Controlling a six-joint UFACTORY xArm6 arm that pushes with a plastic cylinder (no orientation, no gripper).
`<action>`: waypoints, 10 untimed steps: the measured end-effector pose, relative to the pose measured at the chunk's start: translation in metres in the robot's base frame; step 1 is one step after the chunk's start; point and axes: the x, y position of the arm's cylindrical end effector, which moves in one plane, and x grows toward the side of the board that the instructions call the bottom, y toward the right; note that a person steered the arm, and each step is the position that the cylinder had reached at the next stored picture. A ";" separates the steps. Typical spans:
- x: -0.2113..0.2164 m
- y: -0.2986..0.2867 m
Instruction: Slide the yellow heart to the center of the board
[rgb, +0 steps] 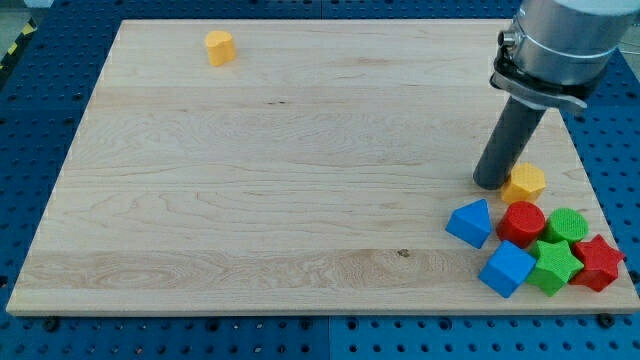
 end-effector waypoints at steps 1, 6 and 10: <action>-0.023 0.011; 0.000 0.006; -0.028 -0.085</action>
